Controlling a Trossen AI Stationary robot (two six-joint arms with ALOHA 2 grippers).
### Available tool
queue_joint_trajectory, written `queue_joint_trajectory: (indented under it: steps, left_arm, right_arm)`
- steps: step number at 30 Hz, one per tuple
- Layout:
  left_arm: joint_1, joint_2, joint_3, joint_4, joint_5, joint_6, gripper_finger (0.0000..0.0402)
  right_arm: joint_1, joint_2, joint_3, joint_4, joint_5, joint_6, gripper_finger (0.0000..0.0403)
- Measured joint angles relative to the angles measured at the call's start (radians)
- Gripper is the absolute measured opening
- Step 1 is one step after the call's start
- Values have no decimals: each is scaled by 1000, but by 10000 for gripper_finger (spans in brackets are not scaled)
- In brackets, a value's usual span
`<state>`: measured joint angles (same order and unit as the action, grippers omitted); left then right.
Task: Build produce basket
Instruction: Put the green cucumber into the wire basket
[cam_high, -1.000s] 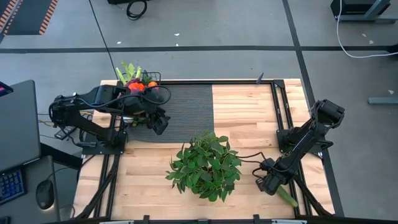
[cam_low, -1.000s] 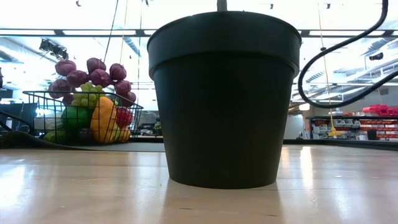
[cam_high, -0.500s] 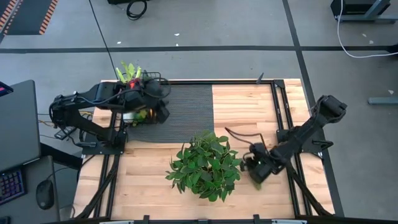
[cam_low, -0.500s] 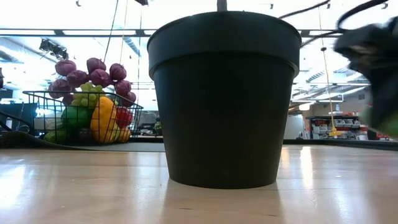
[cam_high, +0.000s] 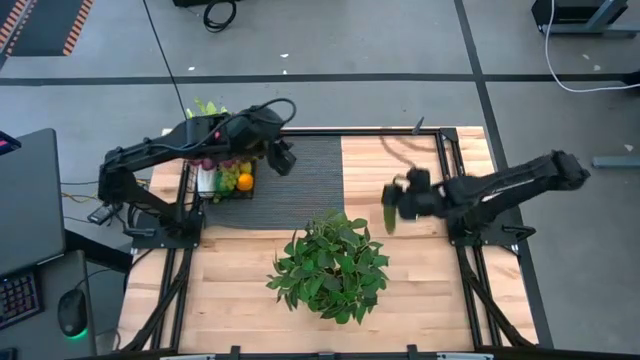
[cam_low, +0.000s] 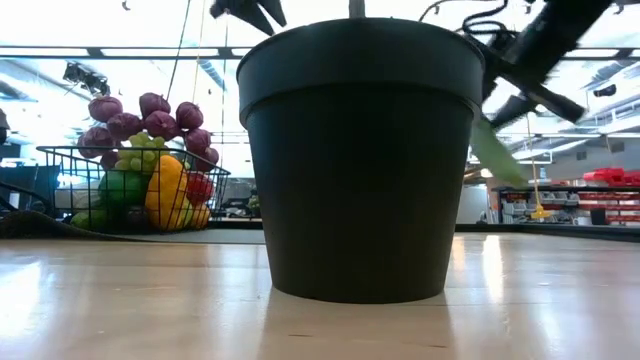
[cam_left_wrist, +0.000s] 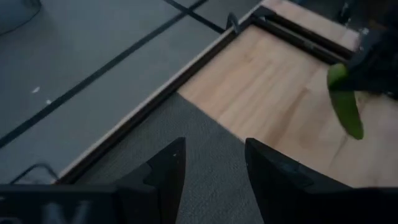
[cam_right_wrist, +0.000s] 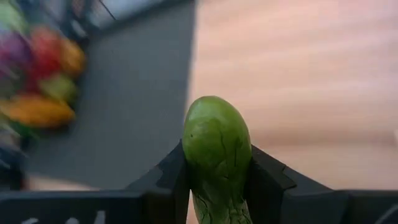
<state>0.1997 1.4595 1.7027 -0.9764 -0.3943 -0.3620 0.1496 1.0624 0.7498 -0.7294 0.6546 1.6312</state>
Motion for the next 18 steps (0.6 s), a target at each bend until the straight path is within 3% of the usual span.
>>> queue_joint_trajectory:
  steps: [5, 11, 14, 18]
  left_arm:
    - [55, 49, -1, 71, 52, 41, 172]
    - [136, 68, -1, 181, 303, 34, 172]
    - [163, 80, 0, 257, 360, 46, 172]
    - [198, 97, 1, 331, 539, 102, 172]
  right_arm:
    - [-155, -74, 0, 283, 36, -262, 122]
    - [-267, -52, 2, 753, -7, -604, 122]
    - [-305, -22, 1, 901, -28, -665, 122]
    - [-358, 16, 1, 1009, -69, -678, 121]
